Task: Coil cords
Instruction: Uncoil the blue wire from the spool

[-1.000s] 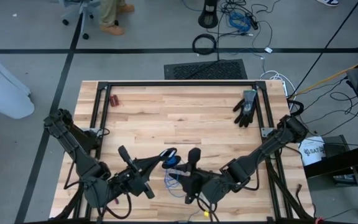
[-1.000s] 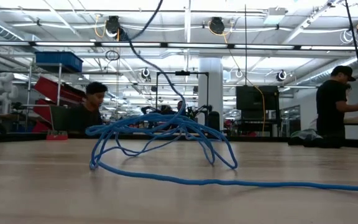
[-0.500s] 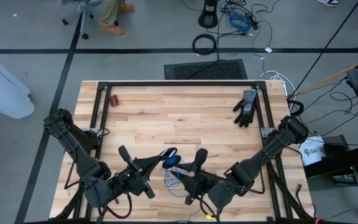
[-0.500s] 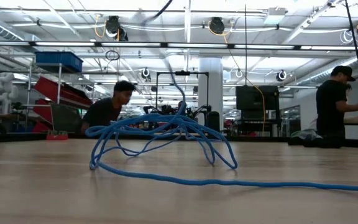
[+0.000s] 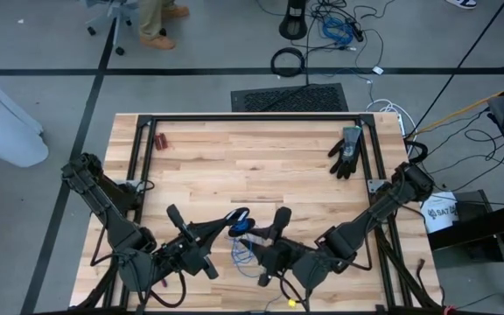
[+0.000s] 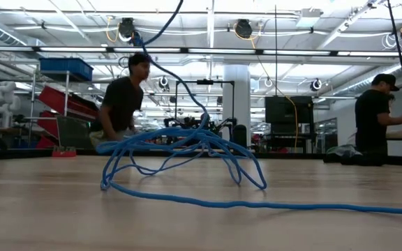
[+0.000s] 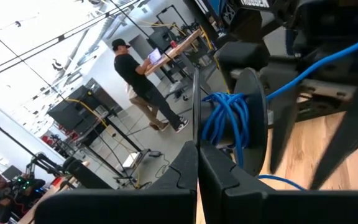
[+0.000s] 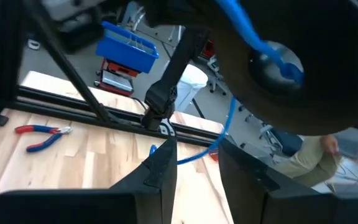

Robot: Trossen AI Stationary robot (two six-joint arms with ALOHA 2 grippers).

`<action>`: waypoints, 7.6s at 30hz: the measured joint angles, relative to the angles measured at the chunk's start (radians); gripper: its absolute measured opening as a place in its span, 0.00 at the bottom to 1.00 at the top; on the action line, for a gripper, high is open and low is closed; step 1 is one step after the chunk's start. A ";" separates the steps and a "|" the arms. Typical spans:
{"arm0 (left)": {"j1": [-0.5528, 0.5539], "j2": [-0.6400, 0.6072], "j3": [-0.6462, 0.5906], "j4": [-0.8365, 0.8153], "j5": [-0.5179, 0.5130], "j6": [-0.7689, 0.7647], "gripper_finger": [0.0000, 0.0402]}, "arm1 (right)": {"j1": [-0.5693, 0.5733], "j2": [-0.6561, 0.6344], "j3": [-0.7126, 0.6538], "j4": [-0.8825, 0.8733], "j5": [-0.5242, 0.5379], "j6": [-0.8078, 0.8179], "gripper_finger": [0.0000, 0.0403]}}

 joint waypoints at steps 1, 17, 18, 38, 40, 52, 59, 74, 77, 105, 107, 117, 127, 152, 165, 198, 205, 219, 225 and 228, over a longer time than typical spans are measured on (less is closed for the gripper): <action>0.000 0.000 0.000 0.000 0.000 -0.002 0.00 | -0.006 0.002 0.000 0.001 0.000 0.002 0.26; 0.001 0.000 0.000 0.000 0.003 0.000 0.00 | -0.020 0.022 0.000 -0.001 0.003 -0.027 0.03; 0.001 0.000 0.000 0.000 0.003 0.000 0.00 | -0.017 0.022 0.000 -0.001 0.003 -0.029 0.02; -0.002 0.000 0.000 -0.023 0.003 0.001 0.00 | 0.185 -0.015 0.000 0.255 0.225 -0.303 0.00; -0.009 0.000 0.000 -0.023 0.000 0.003 0.00 | 0.211 -0.024 0.000 0.256 0.282 -0.328 0.00; -0.042 0.000 0.000 -0.019 -0.004 0.050 0.00 | 0.280 -0.049 0.000 0.218 0.575 -0.451 0.00; -0.074 0.000 0.006 -0.017 0.071 0.053 0.00 | 0.227 -0.049 0.000 0.017 0.576 -0.293 0.00; -0.125 -0.002 0.009 0.089 0.118 0.134 0.00 | 0.108 -0.049 0.000 -0.357 0.276 0.136 0.00; -0.125 -0.002 0.009 0.113 0.118 0.132 0.00 | 0.085 -0.049 0.000 -0.369 0.168 0.156 0.00; -0.084 -0.001 0.002 0.225 0.101 0.132 0.00 | 0.060 -0.050 0.000 -0.410 -0.131 0.201 0.07; -0.076 -0.001 0.002 0.209 0.098 0.128 0.00 | 0.073 -0.051 0.000 -0.410 -0.131 0.190 0.08; -0.052 0.000 0.002 -0.084 0.178 0.155 0.00 | 0.121 -0.052 0.000 -0.411 -0.158 0.102 0.13; -0.052 0.000 0.002 0.012 0.188 0.150 0.00 | 0.109 -0.052 0.000 -0.331 -0.106 0.117 0.13; -0.052 0.000 0.002 0.008 0.188 0.132 0.00 | 0.048 0.018 0.000 -0.067 -0.110 0.032 0.34; -0.052 0.000 0.002 0.008 0.188 0.131 0.00 | 0.017 0.025 0.000 -0.037 -0.105 0.106 0.21; -0.113 -0.002 0.002 -0.167 0.177 0.212 0.00 | 0.263 -0.066 0.000 -0.296 0.198 0.109 0.00; -0.153 -0.002 0.002 -0.094 0.202 0.258 0.00 | 0.229 -0.068 0.000 -0.468 0.207 0.240 0.00; -0.133 -0.001 0.001 0.072 0.380 0.281 0.00 | 0.135 -0.068 0.000 -0.587 0.075 0.372 0.00; -0.085 0.000 0.001 0.067 0.393 0.235 0.00 | 0.134 -0.068 0.000 -0.533 0.071 0.341 0.00; -0.072 0.000 0.000 0.060 0.393 0.228 0.00 | 0.134 -0.068 0.000 -0.532 0.071 0.338 0.00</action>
